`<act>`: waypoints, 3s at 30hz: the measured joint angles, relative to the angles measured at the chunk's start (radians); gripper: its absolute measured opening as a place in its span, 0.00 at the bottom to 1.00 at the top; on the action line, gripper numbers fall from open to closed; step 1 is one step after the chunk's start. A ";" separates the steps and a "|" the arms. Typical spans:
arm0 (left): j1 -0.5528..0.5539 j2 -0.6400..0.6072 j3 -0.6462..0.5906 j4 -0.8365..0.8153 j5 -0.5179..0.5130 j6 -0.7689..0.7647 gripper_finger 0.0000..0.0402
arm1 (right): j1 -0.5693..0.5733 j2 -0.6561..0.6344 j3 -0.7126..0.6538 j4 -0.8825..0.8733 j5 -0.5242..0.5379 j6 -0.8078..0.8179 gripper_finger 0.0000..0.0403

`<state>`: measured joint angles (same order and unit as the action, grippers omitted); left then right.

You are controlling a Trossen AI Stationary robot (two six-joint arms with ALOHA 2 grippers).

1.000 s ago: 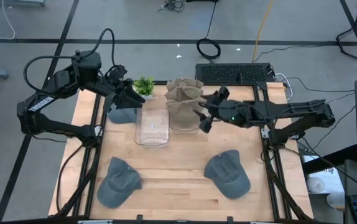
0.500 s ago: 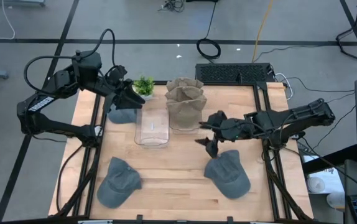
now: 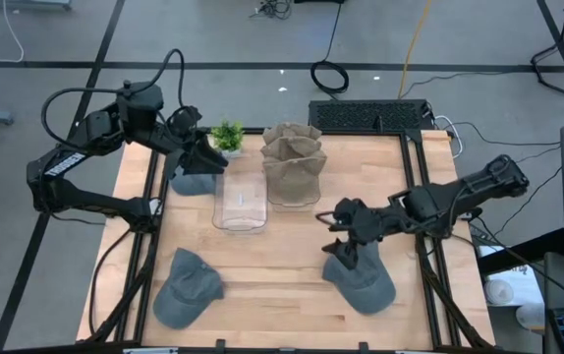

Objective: Pick & Place hat
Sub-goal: Put the right blue cap into the left transparent bin

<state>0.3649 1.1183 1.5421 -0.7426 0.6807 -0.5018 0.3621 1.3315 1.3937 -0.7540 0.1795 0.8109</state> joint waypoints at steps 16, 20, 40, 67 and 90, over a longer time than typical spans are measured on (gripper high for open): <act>0.000 0.000 0.000 -0.011 0.000 0.000 0.45 | 0.160 0.000 0.000 -0.224 -0.001 0.163 0.74; 0.000 0.000 0.000 -0.011 -0.001 0.000 0.45 | 0.194 0.000 0.000 -0.230 0.000 0.105 0.74; 0.000 0.000 0.000 -0.010 -0.001 -0.001 0.45 | 0.073 0.002 -0.027 -0.394 0.031 -0.471 0.74; 0.000 0.000 0.000 -0.016 -0.001 0.009 0.45 | -0.152 0.003 -0.538 -0.059 -0.226 -0.494 0.74; 0.000 0.000 0.000 -0.017 -0.001 0.007 0.45 | -0.180 0.003 -0.678 0.115 -0.285 -0.491 0.27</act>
<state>0.3649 1.1183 1.5421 -0.7593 0.6796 -0.4946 0.1822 1.3346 0.7158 -0.6388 -0.1059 0.3199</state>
